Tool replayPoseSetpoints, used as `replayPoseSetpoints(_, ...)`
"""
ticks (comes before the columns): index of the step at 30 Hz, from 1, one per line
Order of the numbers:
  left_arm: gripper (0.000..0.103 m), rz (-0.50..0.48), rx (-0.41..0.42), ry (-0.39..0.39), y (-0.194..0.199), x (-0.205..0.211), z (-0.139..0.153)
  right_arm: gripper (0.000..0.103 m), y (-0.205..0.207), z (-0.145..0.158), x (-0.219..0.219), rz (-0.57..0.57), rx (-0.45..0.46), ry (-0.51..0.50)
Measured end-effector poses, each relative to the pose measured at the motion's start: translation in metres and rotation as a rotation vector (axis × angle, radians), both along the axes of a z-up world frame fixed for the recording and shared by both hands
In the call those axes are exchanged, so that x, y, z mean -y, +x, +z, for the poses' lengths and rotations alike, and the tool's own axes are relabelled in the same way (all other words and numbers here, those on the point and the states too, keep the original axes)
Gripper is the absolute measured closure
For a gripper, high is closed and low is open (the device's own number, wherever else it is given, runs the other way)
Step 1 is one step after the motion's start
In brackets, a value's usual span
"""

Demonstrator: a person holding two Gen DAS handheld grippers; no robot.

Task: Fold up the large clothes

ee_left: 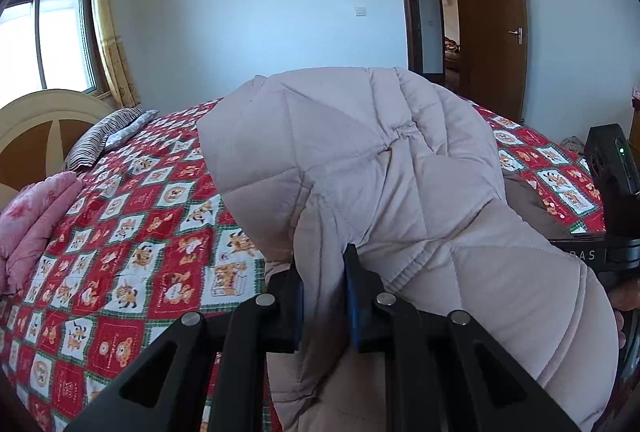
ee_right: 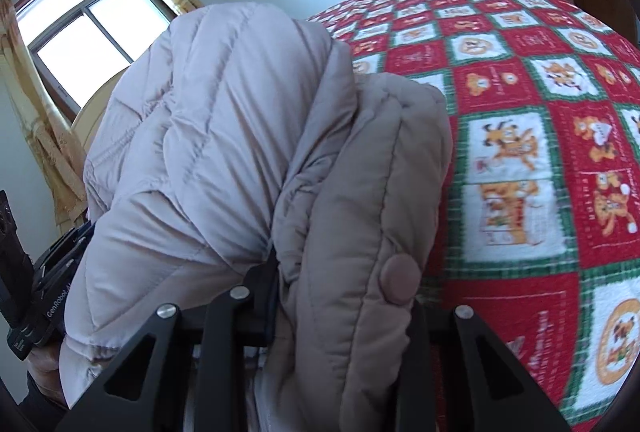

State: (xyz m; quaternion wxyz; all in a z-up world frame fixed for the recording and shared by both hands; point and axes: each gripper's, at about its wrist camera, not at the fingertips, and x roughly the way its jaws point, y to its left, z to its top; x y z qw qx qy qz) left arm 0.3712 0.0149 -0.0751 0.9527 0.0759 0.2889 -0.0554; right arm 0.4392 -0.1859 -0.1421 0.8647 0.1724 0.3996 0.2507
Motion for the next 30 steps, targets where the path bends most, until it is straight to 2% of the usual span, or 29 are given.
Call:
replayPoseSetpoints(19,0.086,0.163,0.053,0.002,-0.068,-0.120,0.020,0.072,-0.001,0.018,-0.129,0.207,0.049,-0.015)
replayPoseSetpoints(30,0.086,0.255,0.029,-0.002,-0.077,-0.175,0.006,0.072,0.017,0.013,-0.186,0.295,0.050,-0.040)
